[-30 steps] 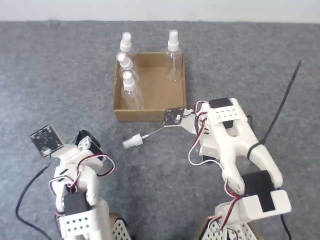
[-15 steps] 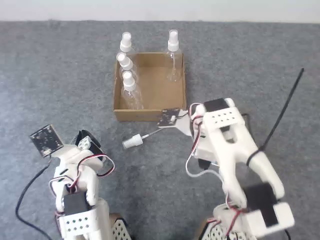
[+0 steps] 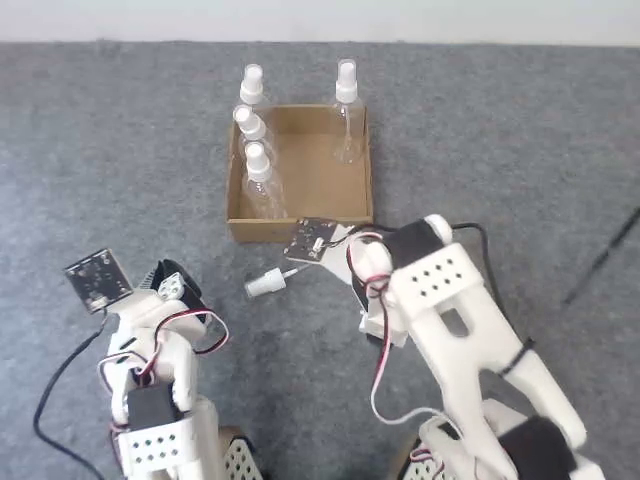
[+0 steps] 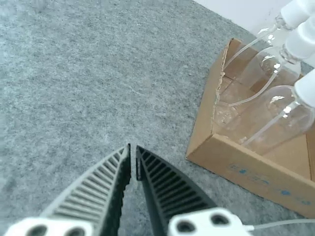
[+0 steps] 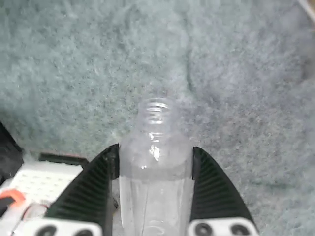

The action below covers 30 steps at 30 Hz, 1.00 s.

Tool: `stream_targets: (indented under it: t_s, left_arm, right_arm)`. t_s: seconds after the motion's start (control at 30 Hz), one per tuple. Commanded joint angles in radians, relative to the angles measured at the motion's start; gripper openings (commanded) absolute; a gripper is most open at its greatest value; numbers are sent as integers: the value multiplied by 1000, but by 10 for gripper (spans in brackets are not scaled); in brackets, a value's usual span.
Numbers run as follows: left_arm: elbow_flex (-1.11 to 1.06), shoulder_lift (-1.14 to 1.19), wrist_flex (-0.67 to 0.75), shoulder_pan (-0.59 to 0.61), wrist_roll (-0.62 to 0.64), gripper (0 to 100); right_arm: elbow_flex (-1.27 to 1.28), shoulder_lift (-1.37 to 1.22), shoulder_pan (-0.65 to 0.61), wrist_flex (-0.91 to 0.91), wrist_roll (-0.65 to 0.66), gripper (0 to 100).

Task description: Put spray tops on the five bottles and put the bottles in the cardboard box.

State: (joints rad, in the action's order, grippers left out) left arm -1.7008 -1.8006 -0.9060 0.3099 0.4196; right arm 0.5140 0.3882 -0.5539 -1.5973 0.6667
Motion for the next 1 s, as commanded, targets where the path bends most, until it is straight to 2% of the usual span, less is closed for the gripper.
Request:
stream_targets:
  t_s: [0.0,0.13,0.27,0.5,0.73,0.87,0.97]
  left_arm:
    - [16,-18,26,-5,-11,13]
    - [16,-18,26,-5,-8,13]
    - [16,-18,3,-6,58,13]
    - [16,-18,5,-6,68,13]
    - [16,-18,-3,-6,71,13]
    - [16,-18,-2,-6,150,13]
    - [16,-20,-2,-6,158,13]
  right_arm:
    - [-5,137,-12,-12,-83,27]
    - [0,234,-13,-13,-94,27]
    - [60,323,-62,24,-109,27]
    - [210,478,-102,139,-334,28]
    - [242,610,-99,142,-422,31]
    - [284,641,-99,163,-431,29]
    - [305,642,-99,200,-486,28]
